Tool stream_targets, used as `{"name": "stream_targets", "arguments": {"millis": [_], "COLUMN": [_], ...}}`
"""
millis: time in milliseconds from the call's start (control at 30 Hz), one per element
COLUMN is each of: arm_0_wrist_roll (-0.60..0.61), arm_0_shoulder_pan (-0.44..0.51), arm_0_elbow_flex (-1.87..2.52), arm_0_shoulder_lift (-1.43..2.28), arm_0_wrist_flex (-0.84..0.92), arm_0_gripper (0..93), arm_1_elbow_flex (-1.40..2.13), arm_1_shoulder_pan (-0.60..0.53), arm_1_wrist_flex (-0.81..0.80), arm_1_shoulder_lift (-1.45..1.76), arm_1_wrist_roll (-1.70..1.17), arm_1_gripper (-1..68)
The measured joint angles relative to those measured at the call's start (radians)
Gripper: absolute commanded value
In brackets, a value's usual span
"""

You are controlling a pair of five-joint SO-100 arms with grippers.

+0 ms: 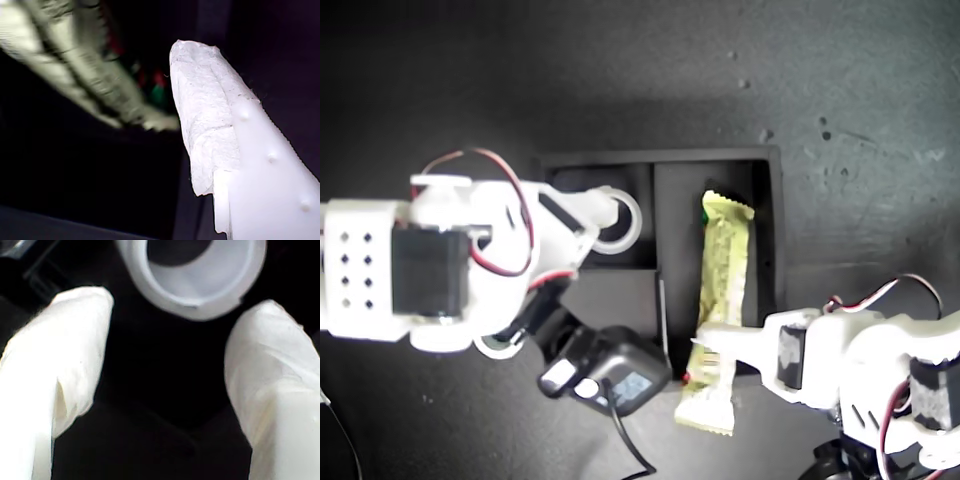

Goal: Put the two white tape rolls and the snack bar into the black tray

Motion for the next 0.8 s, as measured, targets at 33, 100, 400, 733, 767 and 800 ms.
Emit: {"name": "stream_targets", "arguments": {"millis": [33,100,400,733,767,800], "arm_0_wrist_roll": [-0.003,-0.006,-0.175,-0.492,-0.508,-0.525], "arm_0_shoulder_pan": [0.003,0.006,0.138,0.423,0.439,0.449], "arm_0_elbow_flex": [-0.023,-0.08,-0.186,0.503,0.558,0.603], "arm_0_shoulder_lift": [-0.002,-0.002,0.161,0.581,0.586,0.586], "arm_0_wrist_flex": [0.028,0.089,0.373,0.025,-0.021,-0.064], "arm_0_gripper": [17.8,17.5,15.3,14.9,15.0,15.2], "arm_1_elbow_flex": [-0.031,-0.06,0.183,0.614,0.657,0.71], "arm_1_shoulder_pan": [0.0,0.003,0.048,0.129,0.143,0.155], "arm_1_wrist_flex": [0.035,0.115,0.158,0.158,0.158,0.158], "arm_1_shoulder_lift": [0.0,0.011,0.4,1.019,1.072,1.126], "arm_1_wrist_roll": [0.0,0.0,0.086,0.37,0.414,0.463], "arm_1_gripper": [27.9,25.7,16.7,-0.1,-0.1,-0.1]}}
